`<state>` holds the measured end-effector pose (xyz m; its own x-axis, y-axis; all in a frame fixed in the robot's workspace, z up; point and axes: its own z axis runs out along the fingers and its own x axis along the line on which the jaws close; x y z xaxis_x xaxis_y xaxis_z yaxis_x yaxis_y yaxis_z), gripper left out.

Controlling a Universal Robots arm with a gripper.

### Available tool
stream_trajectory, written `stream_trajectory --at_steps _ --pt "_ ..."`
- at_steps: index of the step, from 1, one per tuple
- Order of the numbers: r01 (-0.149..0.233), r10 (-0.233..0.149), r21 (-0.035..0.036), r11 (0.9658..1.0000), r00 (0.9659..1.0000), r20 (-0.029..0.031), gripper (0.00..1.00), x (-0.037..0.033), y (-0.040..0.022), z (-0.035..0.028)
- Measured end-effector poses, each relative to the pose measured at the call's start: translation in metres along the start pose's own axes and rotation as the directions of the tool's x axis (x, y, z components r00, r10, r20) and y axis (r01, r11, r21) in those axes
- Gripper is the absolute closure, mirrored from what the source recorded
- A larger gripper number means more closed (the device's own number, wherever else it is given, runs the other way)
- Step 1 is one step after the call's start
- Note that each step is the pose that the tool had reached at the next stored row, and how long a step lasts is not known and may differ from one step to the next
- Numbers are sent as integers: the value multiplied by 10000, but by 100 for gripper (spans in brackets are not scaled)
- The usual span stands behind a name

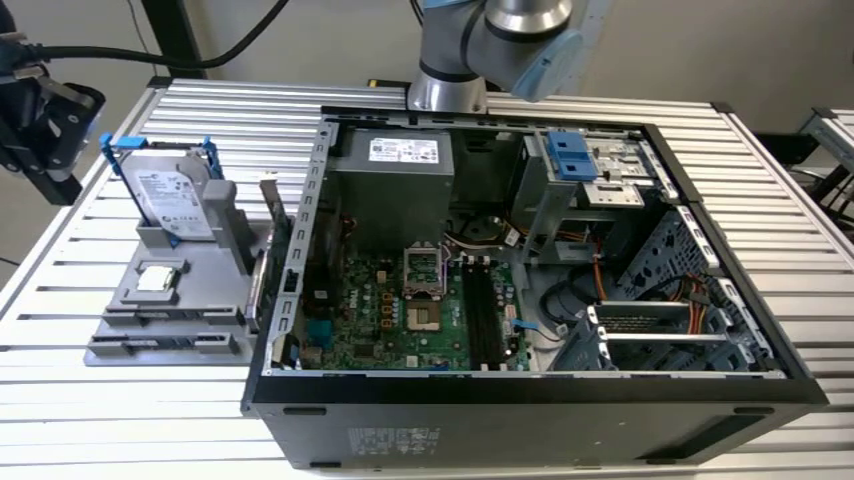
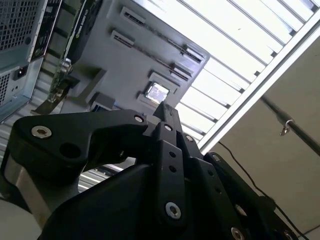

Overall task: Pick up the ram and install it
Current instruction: 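Pick up the ram and move it above insertion slot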

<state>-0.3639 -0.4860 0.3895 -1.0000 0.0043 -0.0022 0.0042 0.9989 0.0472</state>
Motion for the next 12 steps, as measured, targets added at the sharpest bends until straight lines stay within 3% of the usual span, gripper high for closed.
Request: stream_trajectory --at_steps 7,12 --pt "46 -46 0 10000 10000 -3 100 -10 -7 -1" --pt "50 -50 1 10000 10000 -3 100 -10 -69 2"
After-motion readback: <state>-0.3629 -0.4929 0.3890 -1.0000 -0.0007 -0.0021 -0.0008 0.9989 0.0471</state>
